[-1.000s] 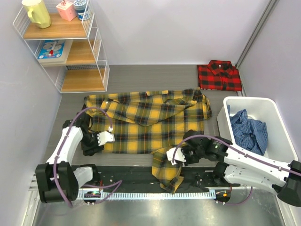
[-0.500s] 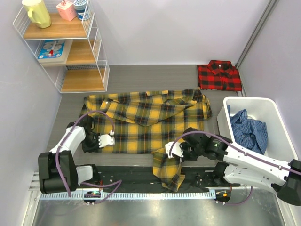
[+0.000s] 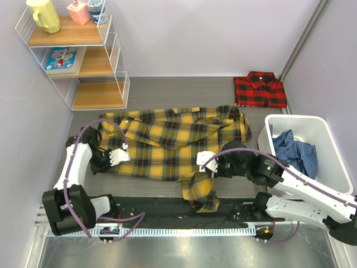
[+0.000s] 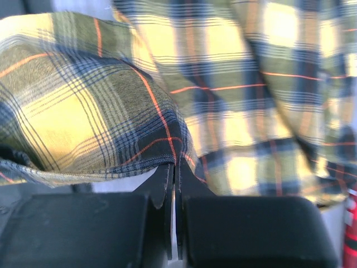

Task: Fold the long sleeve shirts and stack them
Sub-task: Fold the shirt

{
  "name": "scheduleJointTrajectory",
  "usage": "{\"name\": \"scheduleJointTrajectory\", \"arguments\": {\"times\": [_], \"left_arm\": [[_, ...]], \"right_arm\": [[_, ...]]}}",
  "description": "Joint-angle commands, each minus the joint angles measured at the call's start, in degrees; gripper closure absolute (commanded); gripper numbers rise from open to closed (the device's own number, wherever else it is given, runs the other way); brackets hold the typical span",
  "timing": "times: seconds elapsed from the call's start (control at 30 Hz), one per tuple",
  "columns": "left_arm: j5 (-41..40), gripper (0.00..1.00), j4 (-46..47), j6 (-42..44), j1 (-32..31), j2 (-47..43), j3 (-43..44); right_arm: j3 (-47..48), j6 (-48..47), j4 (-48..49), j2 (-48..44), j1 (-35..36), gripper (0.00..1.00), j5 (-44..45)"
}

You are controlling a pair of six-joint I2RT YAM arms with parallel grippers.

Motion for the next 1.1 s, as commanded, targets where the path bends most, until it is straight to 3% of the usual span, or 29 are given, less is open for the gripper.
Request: {"name": "scheduleJointTrajectory", "arguments": {"times": [0.0, 0.37, 0.73, 1.07], "left_arm": [[4.0, 1.00, -4.7, 0.5, 2.8, 3.0, 6.4], [11.7, 1.00, -0.6, -13.1, 2.7, 18.2, 26.6], [7.9, 1.00, 4.0, -19.9, 1.3, 35.8, 42.4], [5.6, 0.99, 4.8, -20.1, -1.2, 43.2, 47.5]], "right_arm": [[4.0, -2.3, 1.5, -0.2, -1.0, 0.99, 7.2], [21.7, -16.2, 5.7, 18.5, -25.0, 0.99, -9.4], [36.5, -24.9, 6.7, 37.5, -32.5, 0.99, -15.9], [38.6, -26.2, 6.7, 45.0, -35.0, 0.99, -17.6]]}}
